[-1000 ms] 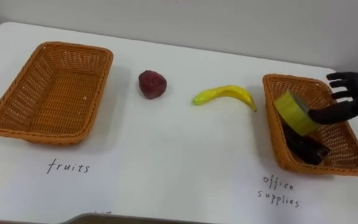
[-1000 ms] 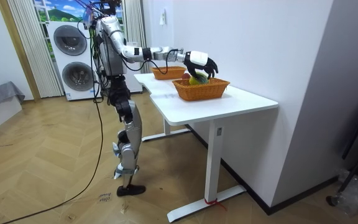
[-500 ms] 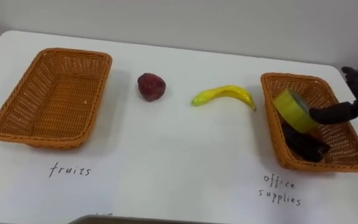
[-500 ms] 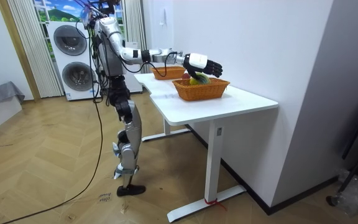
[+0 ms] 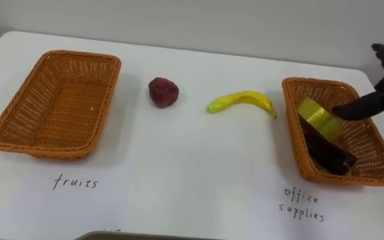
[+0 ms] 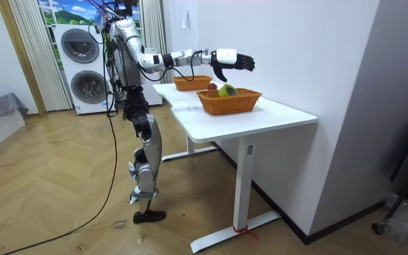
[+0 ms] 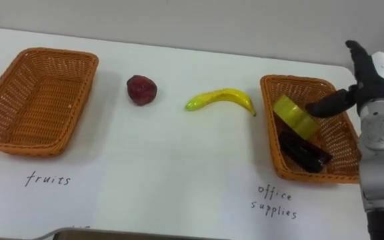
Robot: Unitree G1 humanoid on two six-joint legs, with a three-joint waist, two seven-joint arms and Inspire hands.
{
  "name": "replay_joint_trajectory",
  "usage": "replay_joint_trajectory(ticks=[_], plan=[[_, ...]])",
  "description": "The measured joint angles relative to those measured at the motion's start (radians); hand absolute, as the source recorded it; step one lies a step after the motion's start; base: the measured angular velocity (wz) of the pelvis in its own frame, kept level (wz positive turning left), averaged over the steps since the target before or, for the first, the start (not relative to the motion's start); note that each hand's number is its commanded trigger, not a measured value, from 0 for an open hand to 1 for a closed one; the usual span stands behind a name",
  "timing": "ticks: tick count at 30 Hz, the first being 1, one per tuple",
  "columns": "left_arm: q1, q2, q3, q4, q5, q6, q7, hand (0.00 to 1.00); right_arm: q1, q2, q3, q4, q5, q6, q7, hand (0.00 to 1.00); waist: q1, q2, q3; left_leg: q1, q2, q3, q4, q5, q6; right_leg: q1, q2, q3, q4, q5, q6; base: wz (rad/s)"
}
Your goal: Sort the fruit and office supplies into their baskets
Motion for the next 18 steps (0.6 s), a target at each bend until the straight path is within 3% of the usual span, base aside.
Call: replay_joint_trajectory(ticks=[5,11,18], plan=[[0.0,-0.001,-0.002,0.001,0.0,-0.008,0.017,0.0,-0.001,0.0,0.0,-0.04,0.0,-0.002,-0.039,0.0,0.003,-0.013,0.0033,0.0,0.0,-0.002,-0.001,0.0,0.0,0.005,0.0,-0.002,-0.001,0.0,0.0,0.01],[0.0,-0.006,0.0,0.001,0.0,-0.007,0.02,0.0,-0.005,-0.006,-0.001,-0.132,0.001,0.004,-0.042,0.0,0.006,-0.018,0.0011,-0.001,-0.001,-0.006,-0.001,0.0,0.0,0.003,0.0,-0.002,0.001,0.0,0.0,0.0],[-0.001,-0.008,0.0,0.001,0.0,-0.009,0.014,0.0,-0.094,-0.037,-0.001,-0.17,0.001,0.004,-0.043,0.0,0.002,-0.022,-0.0007,-0.004,-0.008,-0.009,0.001,0.0,0.0,-0.001,-0.001,-0.001,0.001,0.0,0.0,0.0]])
